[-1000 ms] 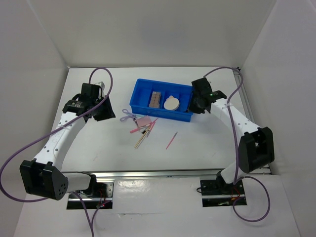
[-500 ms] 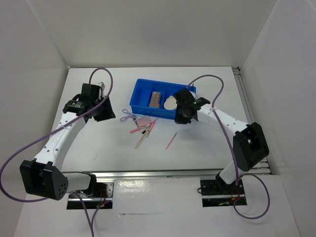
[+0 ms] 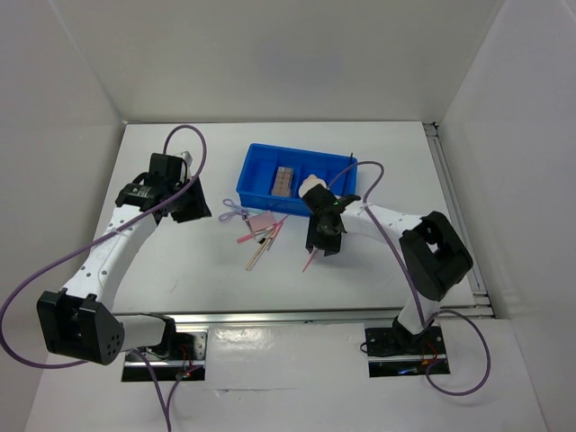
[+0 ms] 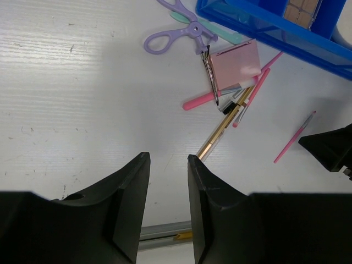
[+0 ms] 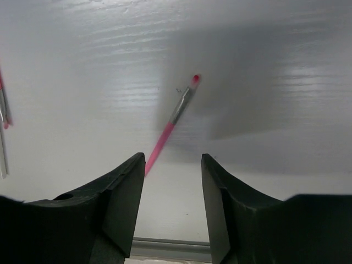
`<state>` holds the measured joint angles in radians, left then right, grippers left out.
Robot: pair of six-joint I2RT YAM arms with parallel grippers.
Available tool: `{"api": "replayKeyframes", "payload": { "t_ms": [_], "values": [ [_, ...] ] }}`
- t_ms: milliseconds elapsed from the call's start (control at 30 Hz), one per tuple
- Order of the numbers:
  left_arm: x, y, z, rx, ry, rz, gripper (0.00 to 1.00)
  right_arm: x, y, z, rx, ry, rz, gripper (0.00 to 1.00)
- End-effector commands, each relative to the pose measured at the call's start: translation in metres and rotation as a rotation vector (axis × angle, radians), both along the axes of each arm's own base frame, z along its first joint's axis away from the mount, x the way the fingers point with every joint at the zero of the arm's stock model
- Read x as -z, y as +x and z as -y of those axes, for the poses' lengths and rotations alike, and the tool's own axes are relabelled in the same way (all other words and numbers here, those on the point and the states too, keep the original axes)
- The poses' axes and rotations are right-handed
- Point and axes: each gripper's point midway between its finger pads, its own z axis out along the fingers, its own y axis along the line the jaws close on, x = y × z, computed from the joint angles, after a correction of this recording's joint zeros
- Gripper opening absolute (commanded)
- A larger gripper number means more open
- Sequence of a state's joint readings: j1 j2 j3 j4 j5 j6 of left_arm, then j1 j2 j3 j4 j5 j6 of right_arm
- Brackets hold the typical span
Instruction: Organize the makeup
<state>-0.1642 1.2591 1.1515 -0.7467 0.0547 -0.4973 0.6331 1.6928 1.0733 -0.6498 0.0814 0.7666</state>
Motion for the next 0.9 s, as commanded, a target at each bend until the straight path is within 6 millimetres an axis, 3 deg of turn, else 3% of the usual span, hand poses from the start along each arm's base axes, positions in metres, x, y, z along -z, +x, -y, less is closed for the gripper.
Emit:
{"api": "replayKeyframes", "payload": {
  "t_ms": [0,200,367,500,600,800,867],
  "values": [
    [-0.005,0.004,0.003,0.025,-0.006,0.025,0.47,0.005,-0.006,-0.013,-0.008,0.019,-0.001,0.54],
    [-0.002,0.002,0.003,0.025,-0.005,0.016,0.47,0.028,-0.013,-0.02,-0.018,-0.016,-0.036,0.5],
    [-0.002,0.002,0.003,0.025,-0.005,0.016,0.47,0.042,-0.021,-0.018,-0.018,-0.066,-0.048,0.29],
    [-0.002,0.002,0.004,0.03,-0.012,0.015,0.47,0.038,-0.026,-0.015,-0.025,-0.079,-0.045,0.13],
    [0.006,-0.001,0.006,0.036,-0.017,-0.001,0.47,0.015,-0.021,-0.017,-0.034,-0.065,-0.012,0.0],
    [0.011,-0.004,0.007,0.042,-0.024,-0.012,0.47,-0.053,0.007,-0.011,-0.052,-0.099,0.156,0.0],
    [0.011,-0.004,0.01,0.051,-0.024,-0.012,0.47,-0.081,0.031,-0.003,-0.018,-0.106,0.23,0.0]
  ]
}}
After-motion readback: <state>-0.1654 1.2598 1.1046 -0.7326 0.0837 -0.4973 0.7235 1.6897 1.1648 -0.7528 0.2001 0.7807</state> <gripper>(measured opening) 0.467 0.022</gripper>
